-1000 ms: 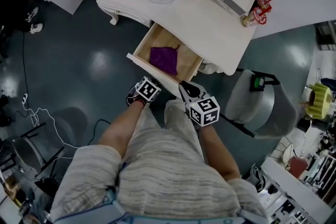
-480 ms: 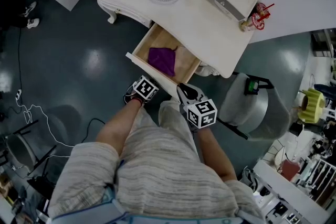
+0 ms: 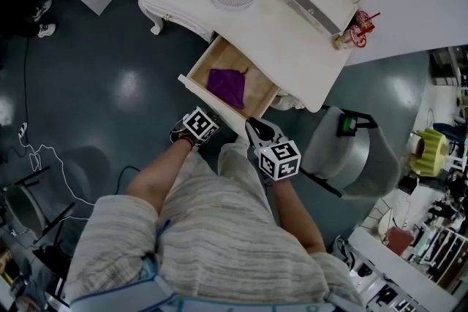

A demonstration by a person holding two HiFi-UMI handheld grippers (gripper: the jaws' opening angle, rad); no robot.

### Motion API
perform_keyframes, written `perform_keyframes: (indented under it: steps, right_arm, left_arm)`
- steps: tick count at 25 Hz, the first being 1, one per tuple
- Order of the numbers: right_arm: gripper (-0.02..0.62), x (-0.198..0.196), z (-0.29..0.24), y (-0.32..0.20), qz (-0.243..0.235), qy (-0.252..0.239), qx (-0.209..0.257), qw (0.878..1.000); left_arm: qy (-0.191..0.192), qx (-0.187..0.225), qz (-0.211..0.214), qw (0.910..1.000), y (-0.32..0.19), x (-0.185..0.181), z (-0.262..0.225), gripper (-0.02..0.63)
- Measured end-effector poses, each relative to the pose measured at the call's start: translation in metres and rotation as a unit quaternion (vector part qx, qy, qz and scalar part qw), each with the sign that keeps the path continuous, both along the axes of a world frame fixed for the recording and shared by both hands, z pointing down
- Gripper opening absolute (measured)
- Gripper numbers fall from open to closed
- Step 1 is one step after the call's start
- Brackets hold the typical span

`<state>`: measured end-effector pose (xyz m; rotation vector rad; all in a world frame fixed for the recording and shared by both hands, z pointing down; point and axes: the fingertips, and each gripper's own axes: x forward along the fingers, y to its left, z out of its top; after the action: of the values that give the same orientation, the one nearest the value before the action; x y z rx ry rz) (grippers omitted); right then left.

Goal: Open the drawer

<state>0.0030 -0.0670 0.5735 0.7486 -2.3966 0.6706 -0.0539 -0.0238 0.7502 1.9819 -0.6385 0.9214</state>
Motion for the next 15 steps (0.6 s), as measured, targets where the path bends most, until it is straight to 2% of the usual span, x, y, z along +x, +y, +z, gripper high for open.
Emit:
perform_keyframes:
  steps: [9, 15]
  right_arm:
    - [0.009, -0.008, -0.012, 0.003, 0.009, -0.004, 0.015, 1.0]
    - [0.009, -0.009, -0.019, 0.011, 0.025, -0.009, 0.023, 0.999]
  left_arm:
    - [0.011, 0.039, 0.014, 0.9991, -0.002, -0.013, -0.033, 0.232]
    - [0.039, 0.068, 0.015, 0.9968, 0.004, -0.018, -0.066, 0.229]
